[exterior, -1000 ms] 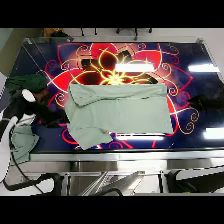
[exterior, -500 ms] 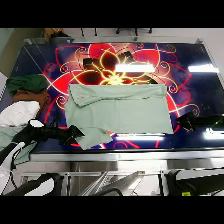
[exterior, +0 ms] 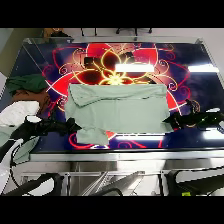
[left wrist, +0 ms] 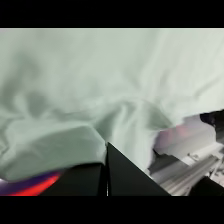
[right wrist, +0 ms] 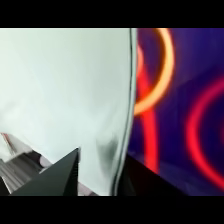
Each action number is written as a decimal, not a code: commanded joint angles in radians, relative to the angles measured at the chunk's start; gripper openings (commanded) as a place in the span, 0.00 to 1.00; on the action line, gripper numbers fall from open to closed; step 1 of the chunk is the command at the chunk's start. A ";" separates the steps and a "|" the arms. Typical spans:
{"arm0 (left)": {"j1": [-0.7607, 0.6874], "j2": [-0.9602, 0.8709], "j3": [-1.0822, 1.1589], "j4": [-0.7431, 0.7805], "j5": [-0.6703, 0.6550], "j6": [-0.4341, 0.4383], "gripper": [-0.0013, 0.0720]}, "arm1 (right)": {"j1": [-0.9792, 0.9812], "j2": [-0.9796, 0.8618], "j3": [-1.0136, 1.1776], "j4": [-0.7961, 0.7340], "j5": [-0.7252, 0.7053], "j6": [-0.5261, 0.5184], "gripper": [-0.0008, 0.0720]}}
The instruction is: Fold the shirts.
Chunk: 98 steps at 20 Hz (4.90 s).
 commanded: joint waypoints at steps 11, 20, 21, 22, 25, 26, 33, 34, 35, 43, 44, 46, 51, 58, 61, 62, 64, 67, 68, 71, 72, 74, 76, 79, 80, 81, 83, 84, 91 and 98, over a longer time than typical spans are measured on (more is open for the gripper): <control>0.003 0.432 -0.006 0.184 -0.251 -0.105 0.05 | 0.020 0.278 -0.002 -0.438 0.090 0.447 0.04; 0.001 0.274 0.284 0.172 -0.172 -0.067 0.05 | 0.020 0.298 0.030 0.117 -0.063 0.188 0.04; 0.001 0.210 0.325 0.172 -0.157 -0.063 0.05 | 0.020 0.288 0.031 0.161 -0.107 0.168 0.04; 0.001 0.149 0.365 0.171 -0.144 -0.046 0.05 | 0.020 0.278 0.031 0.193 -0.152 0.148 0.04; 0.001 -0.033 0.486 0.171 -0.093 -0.022 0.05 | 0.020 0.219 0.031 0.353 -0.259 0.028 0.04; 0.000 -0.086 0.521 0.167 -0.079 -0.016 0.05 | 0.021 0.186 0.031 0.424 -0.283 -0.034 0.04; -0.089 -0.415 0.756 0.172 0.003 0.013 0.06 | 0.021 -0.014 0.079 0.534 -0.352 -0.217 0.07; -0.093 -0.447 0.798 0.175 0.001 0.011 0.40 | 0.021 -0.017 0.085 0.534 -0.349 -0.241 0.26; -0.093 -0.470 0.837 0.174 -0.001 0.000 0.74 | 0.019 -0.015 0.098 0.534 -0.333 -0.269 0.36; -0.087 -0.499 1.115 0.172 -0.267 -0.099 0.78 | -0.006 -0.034 0.307 0.134 -0.266 -0.118 0.92; -0.095 -0.499 1.139 0.172 -0.296 -0.105 0.78 | -0.006 -0.051 0.307 0.128 -0.260 -0.117 0.92; -0.119 -0.499 1.174 0.172 -0.313 -0.116 0.77 | 0.003 -0.088 0.307 0.132 -0.254 -0.117 0.92; -0.199 -0.500 1.199 0.172 -0.301 -0.131 0.77 | 0.056 -0.151 0.311 0.140 -0.263 -0.122 0.83; -0.344 -0.510 1.199 0.173 -0.210 -0.131 0.22 | 0.136 -0.167 0.341 0.245 -0.278 -0.188 0.04; -0.426 -0.575 1.199 0.172 -0.206 -0.145 0.05 | 0.135 -0.125 0.377 0.245 -0.171 -0.146 0.04; -0.457 -0.610 1.199 0.172 -0.197 -0.158 0.05 | 0.130 -0.094 0.385 0.245 -0.133 -0.131 0.04; -0.526 -0.688 1.199 0.172 -0.154 -0.164 0.05 | 0.119 -0.012 0.398 0.246 -0.065 -0.089 0.04; -0.625 -0.788 1.199 0.163 -0.015 -0.192 0.05 | 0.105 0.134 0.445 0.246 0.035 -0.023 0.04; -0.657 -0.813 1.199 0.163 0.039 -0.204 0.05 | 0.101 0.177 0.466 0.246 0.057 -0.007 0.04; -0.733 -0.863 1.199 0.162 0.191 -0.256 0.05 | 0.101 0.278 0.512 0.257 0.097 0.026 0.04; -0.755 -0.873 1.199 0.148 0.233 -0.261 0.05 | 0.101 0.300 0.513 0.261 0.100 0.026 0.04; -0.782 -0.891 1.199 0.072 0.295 -0.259 0.05 | 0.101 0.318 0.513 0.271 0.125 0.035 0.04; -0.790 -0.899 1.200 -0.002 0.307 -0.256 0.05 | 0.101 0.314 0.512 0.272 0.151 0.041 0.04; -0.753 -0.897 1.257 -0.082 0.173 -0.209 0.05 | 0.102 0.300 0.512 0.272 0.151 0.053 0.04; -0.725 -0.893 1.307 -0.113 0.077 -0.181 0.05 | 0.108 0.296 0.512 0.272 0.150 0.056 0.04; -0.691 -0.881 1.360 -0.150 -0.021 -0.154 0.05 | 0.121 0.292 0.512 0.275 0.150 0.056 0.04; -0.612 -0.814 1.445 -0.180 -0.168 -0.136 0.04 | 0.169 0.281 0.512 0.286 0.145 0.068 0.04; -0.569 -0.757 1.461 -0.177 -0.210 -0.135 0.04 | 0.205 0.274 0.512 0.302 0.131 0.080 0.04; -0.163 -0.172 1.262 -0.174 -0.278 -0.030 0.05 | 0.790 0.153 0.512 0.391 -0.388 0.061 0.04; 0.148 0.139 1.018 -0.174 -0.303 0.052 0.05 | 1.229 -0.212 0.523 0.408 -0.887 -0.070 0.55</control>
